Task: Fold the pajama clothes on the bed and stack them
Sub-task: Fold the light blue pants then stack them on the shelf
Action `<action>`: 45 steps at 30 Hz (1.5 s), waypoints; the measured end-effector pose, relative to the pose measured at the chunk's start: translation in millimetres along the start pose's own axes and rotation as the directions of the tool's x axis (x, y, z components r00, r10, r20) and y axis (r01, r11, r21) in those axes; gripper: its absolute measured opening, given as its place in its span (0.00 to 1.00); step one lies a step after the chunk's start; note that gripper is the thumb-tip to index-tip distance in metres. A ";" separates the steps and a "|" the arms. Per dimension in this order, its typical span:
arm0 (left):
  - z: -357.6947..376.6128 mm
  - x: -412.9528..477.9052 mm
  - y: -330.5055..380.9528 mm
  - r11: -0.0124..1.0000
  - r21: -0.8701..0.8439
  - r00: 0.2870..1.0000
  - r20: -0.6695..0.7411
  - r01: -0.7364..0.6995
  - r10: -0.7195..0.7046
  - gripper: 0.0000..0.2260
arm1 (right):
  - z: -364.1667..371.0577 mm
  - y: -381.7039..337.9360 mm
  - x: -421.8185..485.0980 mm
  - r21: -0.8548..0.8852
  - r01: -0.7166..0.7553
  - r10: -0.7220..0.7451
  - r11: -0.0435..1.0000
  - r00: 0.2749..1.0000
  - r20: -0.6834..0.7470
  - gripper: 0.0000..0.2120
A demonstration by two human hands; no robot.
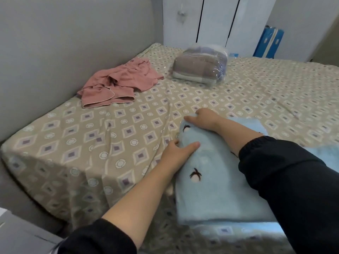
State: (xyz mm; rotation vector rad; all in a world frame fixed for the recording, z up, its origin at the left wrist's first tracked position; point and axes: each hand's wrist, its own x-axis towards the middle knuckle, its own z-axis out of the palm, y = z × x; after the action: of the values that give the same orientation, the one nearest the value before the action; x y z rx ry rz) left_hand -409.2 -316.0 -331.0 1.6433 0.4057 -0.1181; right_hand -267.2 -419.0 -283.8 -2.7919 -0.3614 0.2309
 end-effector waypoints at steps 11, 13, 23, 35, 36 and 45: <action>-6.3 8.0 -11.3 0.996 0.032 0.989 0.130 -0.082 0.077 0.22 | 13.3 8.6 0.3 -0.191 0.056 -0.126 0.980 0.919 -0.373 0.21; -6.8 6.3 -11.0 0.996 0.040 0.989 0.130 -0.082 0.076 0.22 | 10.7 4.4 -6.3 -0.168 0.059 -0.115 0.984 0.931 -0.346 0.18; -23.1 -8.8 -4.7 1.000 0.000 0.995 0.097 -0.031 0.031 0.12 | 11.1 54.1 -141.6 -0.128 -0.109 0.066 0.986 0.952 -0.300 0.25; -8.5 -38.3 4.0 0.998 0.000 0.997 0.053 -0.063 0.063 0.34 | -6.5 101.8 -167.9 0.503 -0.408 0.502 0.762 0.863 -0.061 0.43; -8.2 -38.0 4.9 0.999 -0.023 0.998 0.049 -0.047 0.048 0.37 | -4.4 95.9 -165.9 0.484 -0.391 0.485 0.783 0.871 -0.081 0.43; 20.1 -40.8 7.9 0.553 0.710 0.845 0.110 -0.435 0.523 0.29 | 9.3 103.1 -165.8 0.400 -0.358 0.456 0.844 0.871 -0.183 0.40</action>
State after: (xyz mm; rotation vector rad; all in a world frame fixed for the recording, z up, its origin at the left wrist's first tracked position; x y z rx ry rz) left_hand -441.3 -344.0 -313.2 2.5053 -0.0602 0.2809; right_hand -404.5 -556.1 -306.8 -2.4574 0.3277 -0.0006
